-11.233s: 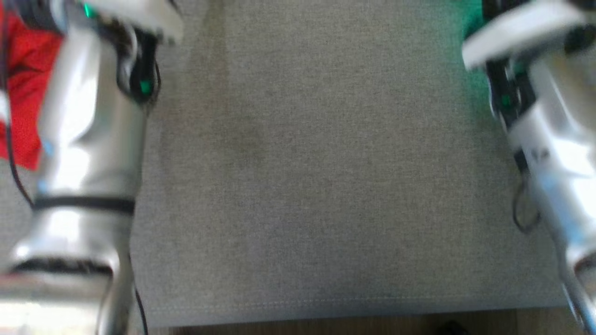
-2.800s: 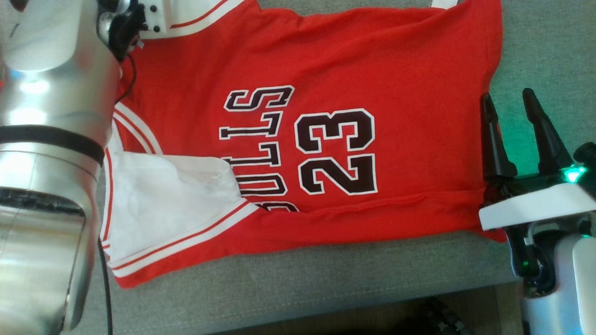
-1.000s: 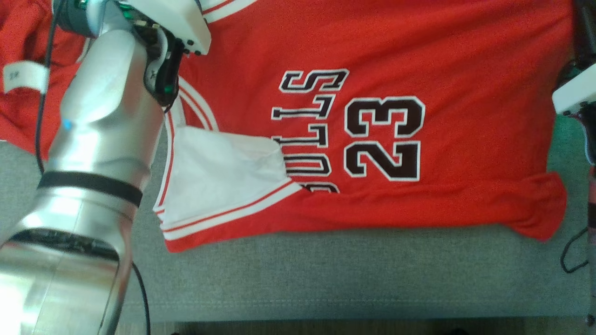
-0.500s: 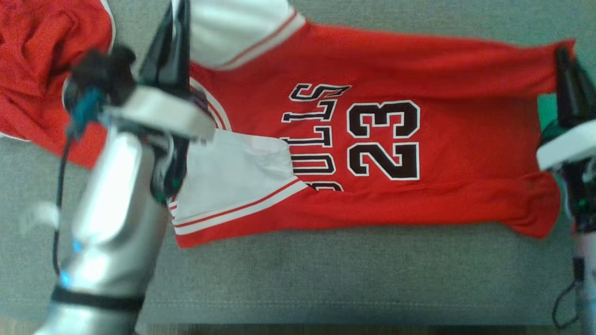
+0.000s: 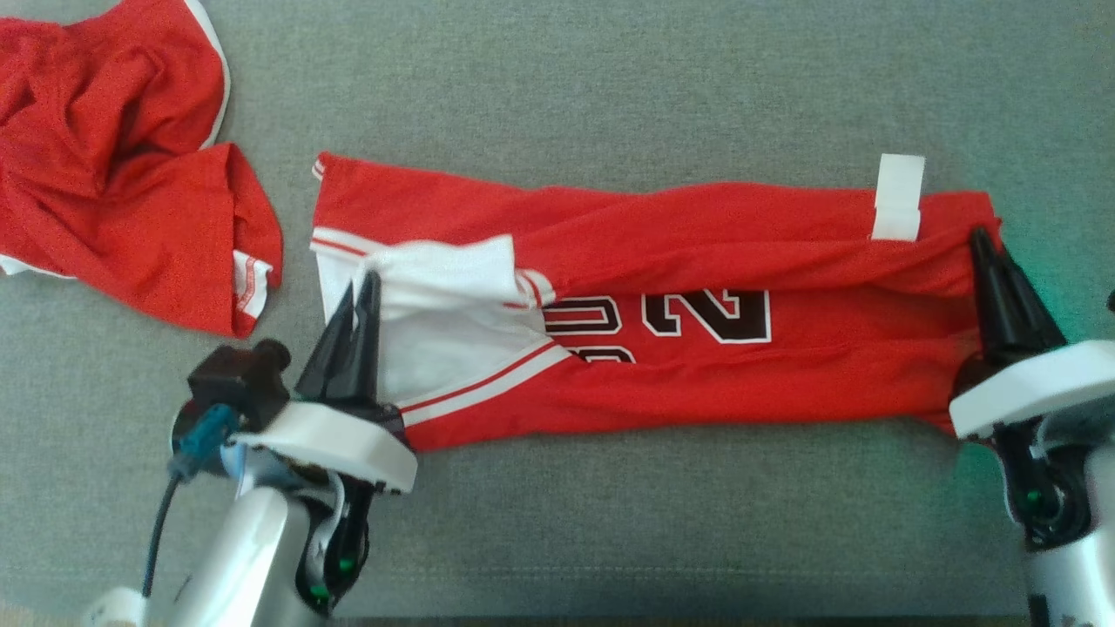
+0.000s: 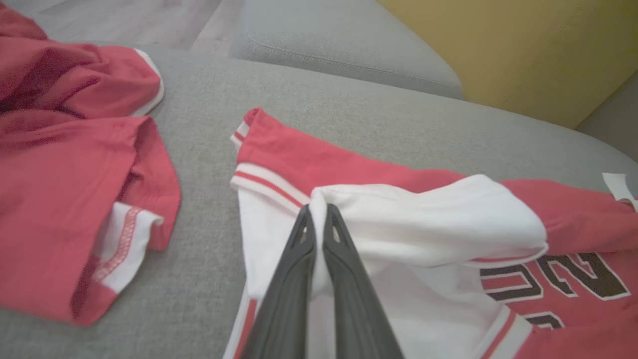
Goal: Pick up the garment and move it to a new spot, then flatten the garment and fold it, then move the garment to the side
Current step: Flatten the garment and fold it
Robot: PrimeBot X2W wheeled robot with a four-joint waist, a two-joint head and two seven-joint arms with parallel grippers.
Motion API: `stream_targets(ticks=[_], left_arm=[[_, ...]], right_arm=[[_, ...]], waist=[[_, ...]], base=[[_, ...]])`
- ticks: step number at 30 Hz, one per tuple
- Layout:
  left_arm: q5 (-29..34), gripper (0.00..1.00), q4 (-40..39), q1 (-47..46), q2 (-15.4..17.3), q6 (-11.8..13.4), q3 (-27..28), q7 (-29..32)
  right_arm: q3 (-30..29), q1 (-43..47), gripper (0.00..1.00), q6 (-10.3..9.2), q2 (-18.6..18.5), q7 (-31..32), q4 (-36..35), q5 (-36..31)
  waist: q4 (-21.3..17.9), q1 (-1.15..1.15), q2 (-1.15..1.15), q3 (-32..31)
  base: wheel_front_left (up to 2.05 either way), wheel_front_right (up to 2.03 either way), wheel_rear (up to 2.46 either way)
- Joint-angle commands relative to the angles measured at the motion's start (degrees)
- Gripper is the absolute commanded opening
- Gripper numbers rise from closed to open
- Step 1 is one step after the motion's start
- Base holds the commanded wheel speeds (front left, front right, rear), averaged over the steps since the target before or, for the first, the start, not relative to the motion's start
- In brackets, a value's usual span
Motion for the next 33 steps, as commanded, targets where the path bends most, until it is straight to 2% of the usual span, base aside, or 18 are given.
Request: stream_targets(ticks=[1, 6, 7, 8, 9, 10, 15, 23, 27, 33], left_arm=[[-0.2, 0.00, -2.0, -0.1, 1.2, 0.4, 1.9, 0.2], [-1.7, 0.00, -0.4, 1.8, 1.3, 0.1, 1.6, 2.0], [-2.1, 0.00, 0.2, 1.8, 1.3, -0.1, 1.5, 2.5], [-2.6, 0.20, 0.8, 1.9, 1.2, -0.3, 1.5, 2.8], [-3.0, 0.78, 1.4, 1.9, 1.2, -0.4, 1.6, 3.1], [-3.2, 1.00, 1.9, 1.8, 1.2, -0.4, 1.6, 3.3], [-2.0, 1.00, 2.2, 1.5, 1.7, 1.1, 2.4, 0.5], [1.2, 1.00, -2.9, 0.8, 3.0, 4.0, 5.2, -3.6], [2.7, 1.00, -6.7, 1.6, 3.9, 5.3, 7.3, -4.3], [3.9, 1.00, -8.7, 3.7, 4.6, 5.8, 7.2, -4.4]], right_arm=[[0.8, 0.8, 0.00, -0.05, -0.5, -0.8, -2.1, -0.3], [0.7, 2.8, 0.00, -0.05, 0.5, -1.4, -1.8, -1.2], [0.7, 3.3, 0.17, -0.05, 0.6, -1.4, -1.7, -1.6], [0.8, 3.7, 0.64, -0.05, 0.8, -1.3, -1.6, -2.0], [0.9, 4.1, 1.00, -0.05, 1.0, -1.5, -1.7, -2.4], [0.9, 4.5, 1.00, -0.05, 1.2, -1.7, -1.9, -2.9], [0.8, 8.0, 1.00, -0.05, 2.7, -4.0, -5.9, -8.0], [-0.2, 9.0, 1.00, -0.05, 4.4, -8.0, -13.3, -13.5], [0.4, 8.5, 1.00, -0.05, 5.2, -8.0, -16.3, -15.6], [1.6, 9.6, 1.00, -0.05, 5.6, -6.9, -17.9, -16.2]], waist=[[-0.1, 0.00, 0.00, -0.2], [-0.2, 0.00, 0.00, -0.9], [-0.2, 0.00, 0.00, -1.0], [-0.3, 0.00, 0.00, -1.2], [-0.3, 0.00, 0.00, -1.3], [-0.4, 0.00, 0.00, -1.5], [-0.7, 0.00, 0.00, -2.9], [-1.8, 0.00, 0.00, -4.8], [-2.6, 0.00, 0.00, -6.8], [-2.8, 0.00, 0.00, -8.6]], base=[[0.00, 0.00, 0.00], [0.00, 0.00, 0.00], [0.00, 0.00, 0.00], [0.00, 0.00, 0.00], [0.00, 0.00, 0.00], [0.00, 0.00, 0.00], [0.00, 0.00, 0.00], [0.00, 0.00, 0.00], [0.00, 0.00, 0.00], [0.00, 0.00, 0.00]])
